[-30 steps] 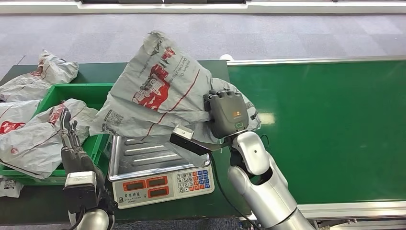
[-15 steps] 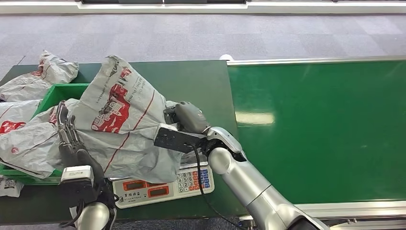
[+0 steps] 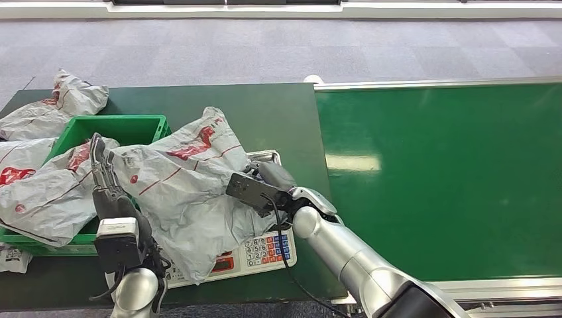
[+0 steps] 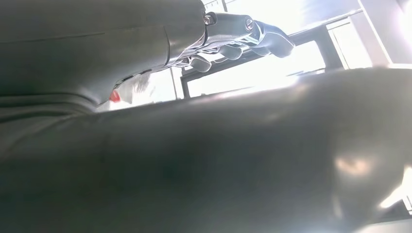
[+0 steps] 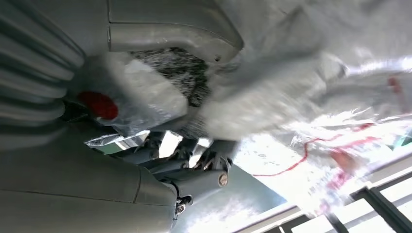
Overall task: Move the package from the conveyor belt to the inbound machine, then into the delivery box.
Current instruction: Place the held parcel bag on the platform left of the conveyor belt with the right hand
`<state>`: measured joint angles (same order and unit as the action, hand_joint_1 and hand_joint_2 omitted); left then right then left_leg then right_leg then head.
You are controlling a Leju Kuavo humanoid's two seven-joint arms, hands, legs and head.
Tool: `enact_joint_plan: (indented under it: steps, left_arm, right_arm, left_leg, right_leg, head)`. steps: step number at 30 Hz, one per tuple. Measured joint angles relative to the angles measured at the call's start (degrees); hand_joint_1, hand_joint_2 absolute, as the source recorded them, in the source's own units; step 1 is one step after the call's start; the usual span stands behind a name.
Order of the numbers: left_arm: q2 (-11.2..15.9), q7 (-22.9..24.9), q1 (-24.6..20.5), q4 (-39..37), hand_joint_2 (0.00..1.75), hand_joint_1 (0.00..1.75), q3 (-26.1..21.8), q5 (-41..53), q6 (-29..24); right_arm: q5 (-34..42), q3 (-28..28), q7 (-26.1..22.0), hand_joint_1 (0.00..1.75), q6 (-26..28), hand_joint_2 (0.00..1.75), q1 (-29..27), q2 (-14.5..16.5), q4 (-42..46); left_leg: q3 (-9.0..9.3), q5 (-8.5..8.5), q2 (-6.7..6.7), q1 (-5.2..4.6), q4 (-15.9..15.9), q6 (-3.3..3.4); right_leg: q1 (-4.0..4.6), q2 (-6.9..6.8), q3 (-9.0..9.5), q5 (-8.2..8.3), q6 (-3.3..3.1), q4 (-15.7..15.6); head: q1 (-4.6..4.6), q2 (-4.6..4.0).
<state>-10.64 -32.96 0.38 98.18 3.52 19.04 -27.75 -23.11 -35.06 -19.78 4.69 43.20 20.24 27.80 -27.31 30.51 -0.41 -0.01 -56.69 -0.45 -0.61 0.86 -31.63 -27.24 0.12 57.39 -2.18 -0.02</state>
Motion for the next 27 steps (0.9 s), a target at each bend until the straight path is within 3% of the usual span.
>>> enact_joint_plan:
  steps: [3, 10, 22, 27]
  left_arm:
    - [0.0, -0.01, -0.23, -0.45, 0.0, 0.0, -0.01, 0.0, -0.03]
    - [0.16, -0.27, -0.24, -0.76, 0.0, 0.0, -0.01, 0.25, -0.69]
    - [0.43, -0.36, 0.0, -0.7, 0.0, 0.0, -0.01, 0.45, -1.27]
    - [0.43, -1.05, 1.13, 0.1, 0.0, 0.0, -0.01, 2.04, -2.43]
  right_arm:
    - [-0.4, 0.0, 0.24, 0.0, 0.21, 1.75, 0.38, -0.01, -0.88]
    - [-9.93, 0.16, 5.25, 0.0, 6.5, 1.75, 0.54, -0.42, 1.77]
    - [-15.36, 1.64, 5.62, 0.0, 6.93, 1.75, -0.27, -0.74, 7.24]
    - [-20.56, 3.04, 5.77, 0.0, 7.58, 1.75, -2.49, -0.93, 14.91]
  left_leg:
    - [-0.02, 0.0, 0.0, 0.0, 0.0, 0.0]
    - [-0.02, -0.01, 0.02, 0.0, 0.0, -0.01]
    - [-0.03, -0.01, 0.02, 0.01, 0.0, -0.01]
    - [-0.07, -0.01, 0.01, 0.01, 0.0, -0.01]
  right_leg:
    - [0.0, 0.0, -0.02, 0.0, 0.0, 0.0]
    - [0.0, 0.01, -0.03, 0.0, 0.0, 0.02]
    - [0.0, 0.02, -0.04, 0.0, 0.0, 0.02]
    - [0.01, 0.02, -0.08, 0.0, -0.01, 0.02]
  head:
    - [0.0, 0.0]
    - [-0.01, 0.0]
    - [-0.01, 0.0]
    - [0.01, 0.0]
